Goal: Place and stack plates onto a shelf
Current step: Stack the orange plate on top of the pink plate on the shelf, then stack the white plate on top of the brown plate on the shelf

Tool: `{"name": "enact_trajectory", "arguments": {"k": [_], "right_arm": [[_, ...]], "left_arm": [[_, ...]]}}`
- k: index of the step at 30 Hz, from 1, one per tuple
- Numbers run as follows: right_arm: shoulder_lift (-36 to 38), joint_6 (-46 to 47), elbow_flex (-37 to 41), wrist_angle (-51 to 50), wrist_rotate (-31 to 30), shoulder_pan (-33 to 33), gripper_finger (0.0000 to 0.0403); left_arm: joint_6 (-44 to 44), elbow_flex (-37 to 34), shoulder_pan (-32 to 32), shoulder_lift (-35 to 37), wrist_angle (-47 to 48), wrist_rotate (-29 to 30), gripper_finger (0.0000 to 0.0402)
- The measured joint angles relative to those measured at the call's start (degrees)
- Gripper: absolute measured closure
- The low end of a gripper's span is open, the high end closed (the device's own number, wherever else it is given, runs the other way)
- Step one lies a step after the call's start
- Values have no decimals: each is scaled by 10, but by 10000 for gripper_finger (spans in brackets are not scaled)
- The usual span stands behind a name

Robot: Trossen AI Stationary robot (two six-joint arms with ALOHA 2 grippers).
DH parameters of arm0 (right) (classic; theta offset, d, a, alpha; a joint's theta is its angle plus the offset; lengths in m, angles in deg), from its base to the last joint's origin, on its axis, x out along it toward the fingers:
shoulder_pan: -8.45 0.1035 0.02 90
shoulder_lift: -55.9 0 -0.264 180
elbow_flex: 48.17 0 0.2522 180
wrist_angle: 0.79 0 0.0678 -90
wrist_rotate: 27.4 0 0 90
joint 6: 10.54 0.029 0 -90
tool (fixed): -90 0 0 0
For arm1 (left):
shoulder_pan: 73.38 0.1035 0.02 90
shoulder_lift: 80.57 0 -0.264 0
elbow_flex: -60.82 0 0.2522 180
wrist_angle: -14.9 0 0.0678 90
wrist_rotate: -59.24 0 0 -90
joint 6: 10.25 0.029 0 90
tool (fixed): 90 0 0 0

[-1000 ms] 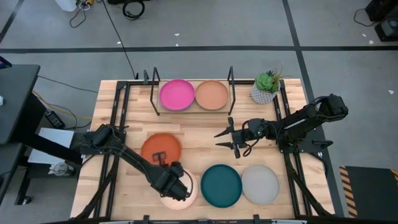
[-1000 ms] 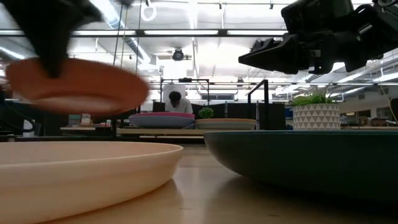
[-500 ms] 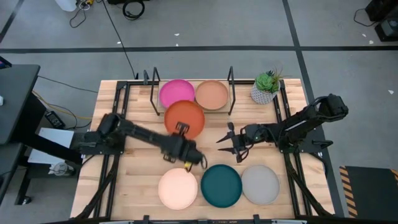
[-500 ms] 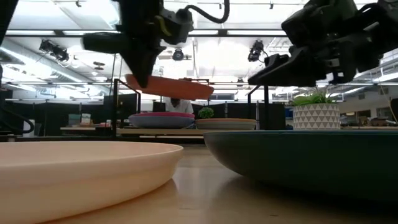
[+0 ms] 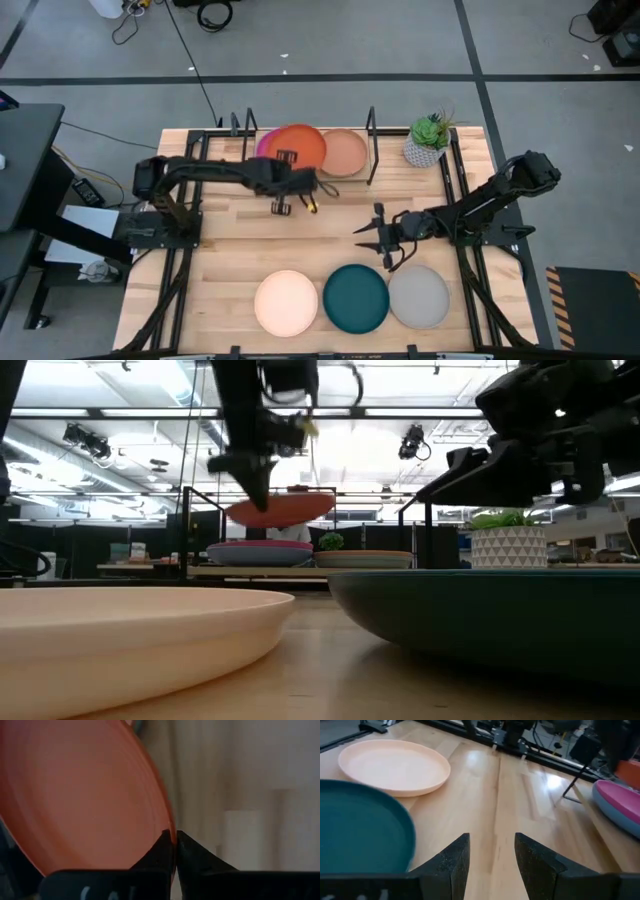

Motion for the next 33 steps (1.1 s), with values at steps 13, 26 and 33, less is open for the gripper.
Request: {"name": "enact_trajectory", "arguments": {"k": [13, 26, 33], "right_arm": [[0, 21, 9, -1, -47, 37, 241], [0, 15, 8, 4, -51, 41, 241], [0, 15, 8, 9, -51, 43, 241]], "left_arm": [[-17, -45, 98, -1, -52, -76, 363], [-6, -45, 83, 2, -178, -78, 263], [-72, -44, 97, -33, -258, 32, 275]]}}
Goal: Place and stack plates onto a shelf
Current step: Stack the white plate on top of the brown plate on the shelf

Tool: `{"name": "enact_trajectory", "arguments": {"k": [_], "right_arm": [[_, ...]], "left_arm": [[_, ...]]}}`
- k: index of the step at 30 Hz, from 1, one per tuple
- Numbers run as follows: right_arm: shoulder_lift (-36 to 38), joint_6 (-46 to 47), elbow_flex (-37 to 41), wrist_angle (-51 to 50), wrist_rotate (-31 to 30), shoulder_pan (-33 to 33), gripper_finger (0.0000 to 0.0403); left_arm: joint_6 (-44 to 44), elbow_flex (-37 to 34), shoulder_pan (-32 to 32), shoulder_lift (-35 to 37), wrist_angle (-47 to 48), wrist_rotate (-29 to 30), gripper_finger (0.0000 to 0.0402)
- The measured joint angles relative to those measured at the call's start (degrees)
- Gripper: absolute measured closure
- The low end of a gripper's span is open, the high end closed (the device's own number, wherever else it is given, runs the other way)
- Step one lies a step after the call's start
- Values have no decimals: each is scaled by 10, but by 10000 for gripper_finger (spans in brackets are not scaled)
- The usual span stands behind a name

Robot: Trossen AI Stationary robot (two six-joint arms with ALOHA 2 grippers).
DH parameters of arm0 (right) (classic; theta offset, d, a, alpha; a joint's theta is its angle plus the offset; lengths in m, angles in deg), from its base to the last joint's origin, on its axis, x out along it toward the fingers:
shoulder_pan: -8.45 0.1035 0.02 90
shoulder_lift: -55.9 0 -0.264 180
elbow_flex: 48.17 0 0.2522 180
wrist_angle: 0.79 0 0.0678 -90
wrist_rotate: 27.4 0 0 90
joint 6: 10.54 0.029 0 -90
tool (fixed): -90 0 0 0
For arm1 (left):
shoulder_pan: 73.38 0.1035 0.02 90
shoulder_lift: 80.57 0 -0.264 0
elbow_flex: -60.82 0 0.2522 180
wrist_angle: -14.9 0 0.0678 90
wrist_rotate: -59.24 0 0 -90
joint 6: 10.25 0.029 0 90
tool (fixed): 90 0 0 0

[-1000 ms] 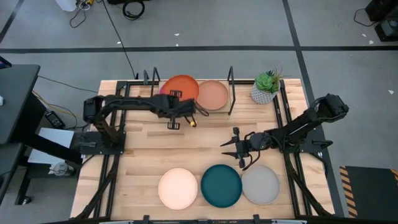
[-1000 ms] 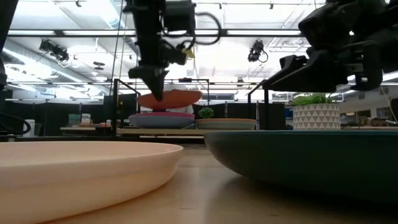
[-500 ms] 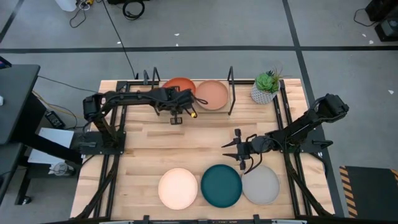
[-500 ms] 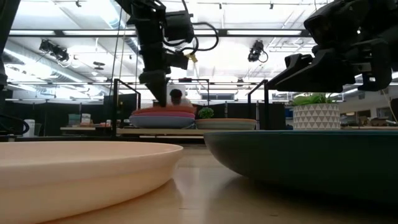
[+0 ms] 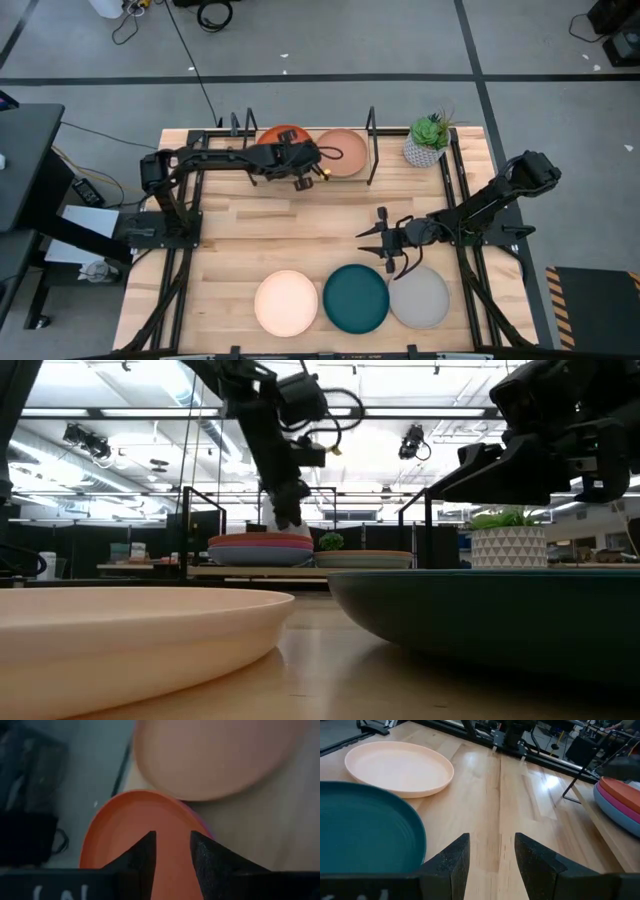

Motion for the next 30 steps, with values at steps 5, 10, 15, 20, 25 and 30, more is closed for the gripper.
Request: {"name": "enact_trajectory", "arguments": {"k": [5, 10, 15, 20, 25, 30], "right_arm": [[0, 0, 0, -1, 0, 2, 241], [0, 0, 0, -1, 0, 2, 241], [0, 0, 0, -2, 1, 2, 241], [0, -1, 0, -9, 0, 2, 241], [0, -7, 0, -10, 0, 2, 241], [0, -14, 0, -8, 0, 2, 241]], "left_arm": [[-13, 0, 3, -29, -1, 18, 286], [-14, -1, -3, -48, 5, 30, 288], [27, 0, -22, -27, -10, 82, 288], [23, 0, -52, 10, 6, 19, 288], [-40, 0, -109, 34, 46, -302, 288], [-142, 0, -215, 31, 63, -418, 288]]}}
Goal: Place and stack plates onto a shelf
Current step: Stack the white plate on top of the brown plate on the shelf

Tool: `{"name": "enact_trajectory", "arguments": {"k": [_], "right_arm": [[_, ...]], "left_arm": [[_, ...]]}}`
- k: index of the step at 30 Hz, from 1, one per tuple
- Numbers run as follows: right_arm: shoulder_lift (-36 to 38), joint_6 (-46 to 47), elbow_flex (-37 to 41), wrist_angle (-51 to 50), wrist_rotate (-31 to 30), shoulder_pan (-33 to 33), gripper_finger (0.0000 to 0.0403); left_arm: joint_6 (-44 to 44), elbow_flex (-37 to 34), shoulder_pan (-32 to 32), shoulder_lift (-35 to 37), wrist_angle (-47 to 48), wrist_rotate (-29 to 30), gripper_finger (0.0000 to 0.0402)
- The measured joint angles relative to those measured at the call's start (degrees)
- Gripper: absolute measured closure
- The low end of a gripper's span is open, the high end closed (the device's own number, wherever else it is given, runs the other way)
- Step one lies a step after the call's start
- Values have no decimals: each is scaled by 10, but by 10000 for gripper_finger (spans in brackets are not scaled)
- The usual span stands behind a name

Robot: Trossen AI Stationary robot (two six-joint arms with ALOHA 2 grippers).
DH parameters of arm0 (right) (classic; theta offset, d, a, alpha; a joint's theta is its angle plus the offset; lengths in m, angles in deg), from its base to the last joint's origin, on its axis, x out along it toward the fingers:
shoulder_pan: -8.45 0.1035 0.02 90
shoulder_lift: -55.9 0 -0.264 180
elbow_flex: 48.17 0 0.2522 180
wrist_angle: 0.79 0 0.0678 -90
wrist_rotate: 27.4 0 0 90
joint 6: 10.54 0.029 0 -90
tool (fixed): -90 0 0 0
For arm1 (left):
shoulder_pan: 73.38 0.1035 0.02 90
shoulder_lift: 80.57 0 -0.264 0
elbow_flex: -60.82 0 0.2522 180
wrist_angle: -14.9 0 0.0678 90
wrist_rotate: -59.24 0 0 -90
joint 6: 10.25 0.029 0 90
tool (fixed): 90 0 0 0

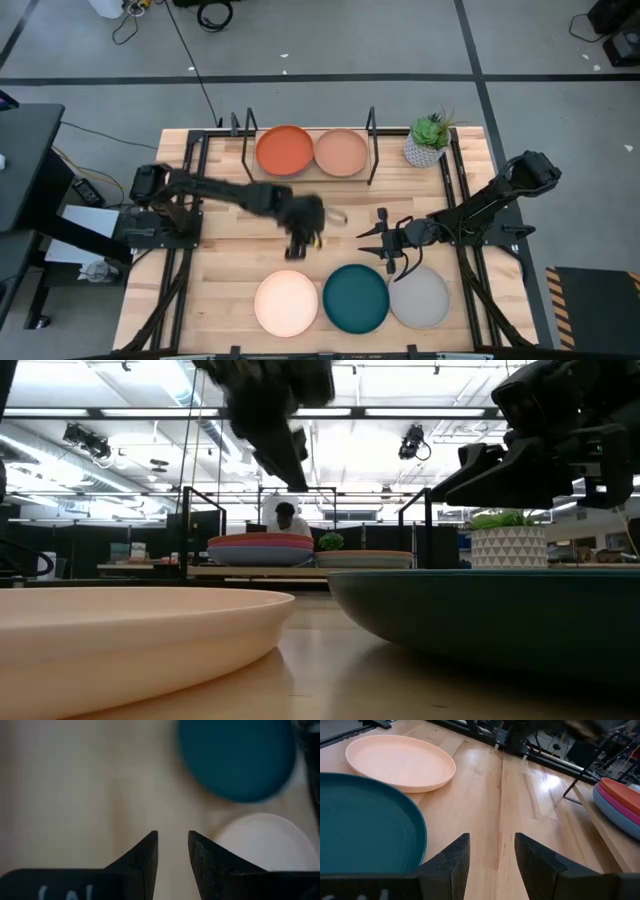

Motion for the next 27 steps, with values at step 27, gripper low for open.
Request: {"name": "enact_trajectory", "arguments": {"k": [27], "right_arm": [[-2, -89, 0, 79, 2, -36, 241]], "left_arm": [[-403, 19, -411, -117, 97, 163, 248]]}}
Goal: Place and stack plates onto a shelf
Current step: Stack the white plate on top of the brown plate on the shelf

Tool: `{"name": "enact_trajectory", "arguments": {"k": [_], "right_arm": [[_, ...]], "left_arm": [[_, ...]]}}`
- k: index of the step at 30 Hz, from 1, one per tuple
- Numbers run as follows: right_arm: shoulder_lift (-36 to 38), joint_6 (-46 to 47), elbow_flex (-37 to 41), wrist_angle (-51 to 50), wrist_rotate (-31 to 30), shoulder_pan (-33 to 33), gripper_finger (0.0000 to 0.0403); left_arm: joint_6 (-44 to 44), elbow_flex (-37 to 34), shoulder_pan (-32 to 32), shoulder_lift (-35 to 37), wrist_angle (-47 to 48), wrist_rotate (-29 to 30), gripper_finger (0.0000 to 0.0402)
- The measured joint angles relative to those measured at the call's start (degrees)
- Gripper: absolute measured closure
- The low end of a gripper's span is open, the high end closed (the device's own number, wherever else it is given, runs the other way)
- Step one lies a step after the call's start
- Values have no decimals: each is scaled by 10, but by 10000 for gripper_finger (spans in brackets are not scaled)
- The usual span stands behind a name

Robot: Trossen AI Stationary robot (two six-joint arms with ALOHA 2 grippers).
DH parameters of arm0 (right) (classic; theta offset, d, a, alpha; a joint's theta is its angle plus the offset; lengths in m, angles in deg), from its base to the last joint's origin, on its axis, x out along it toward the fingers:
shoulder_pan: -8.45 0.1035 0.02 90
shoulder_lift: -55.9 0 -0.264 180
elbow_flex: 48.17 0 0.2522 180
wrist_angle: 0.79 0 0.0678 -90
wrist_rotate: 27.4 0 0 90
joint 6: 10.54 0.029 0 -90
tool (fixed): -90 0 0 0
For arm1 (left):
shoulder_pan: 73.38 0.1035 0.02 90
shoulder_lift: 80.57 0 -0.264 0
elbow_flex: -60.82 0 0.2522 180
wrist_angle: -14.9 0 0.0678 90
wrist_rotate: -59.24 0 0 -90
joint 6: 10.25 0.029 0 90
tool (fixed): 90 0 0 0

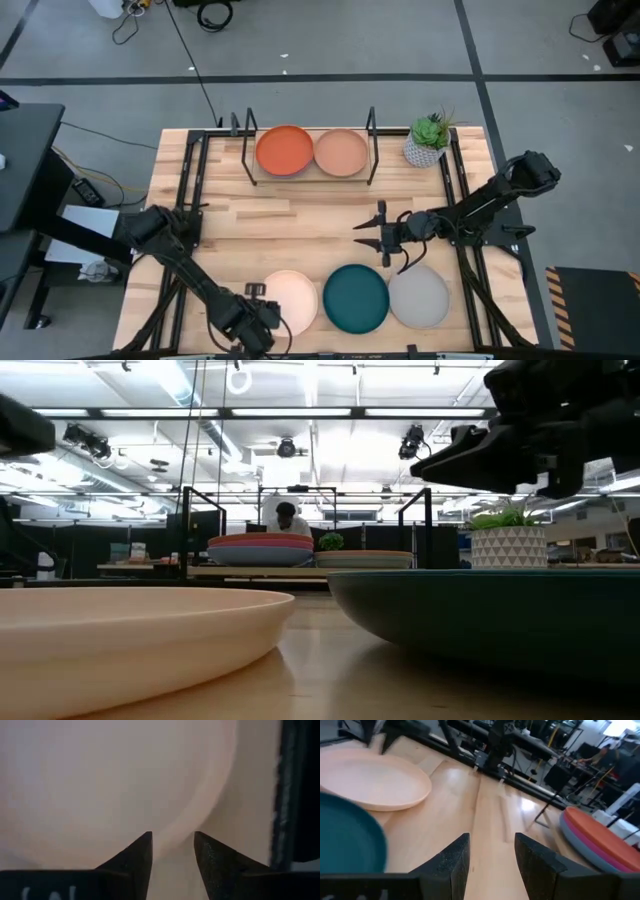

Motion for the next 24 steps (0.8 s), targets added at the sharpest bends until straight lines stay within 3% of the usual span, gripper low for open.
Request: {"name": "enact_trajectory", "arguments": {"k": [5, 14, 17, 22, 24], "right_arm": [[0, -15, 0, 13, 23, -20, 241], [0, -18, 0, 25, 79, -47, 241], [0, -17, 0, 27, 79, -50, 241], [0, -9, 0, 26, 81, -49, 241], [0, 0, 0, 24, 81, -49, 241]], "left_arm": [[10, 44, -1, -22, 23, -6, 240], [69, 48, -14, -70, 15, -6, 244], [77, 49, -13, -72, 20, 1, 270], [75, 51, 1, -63, 31, 20, 371], [67, 62, 10, -50, 55, 38, 386]]}}
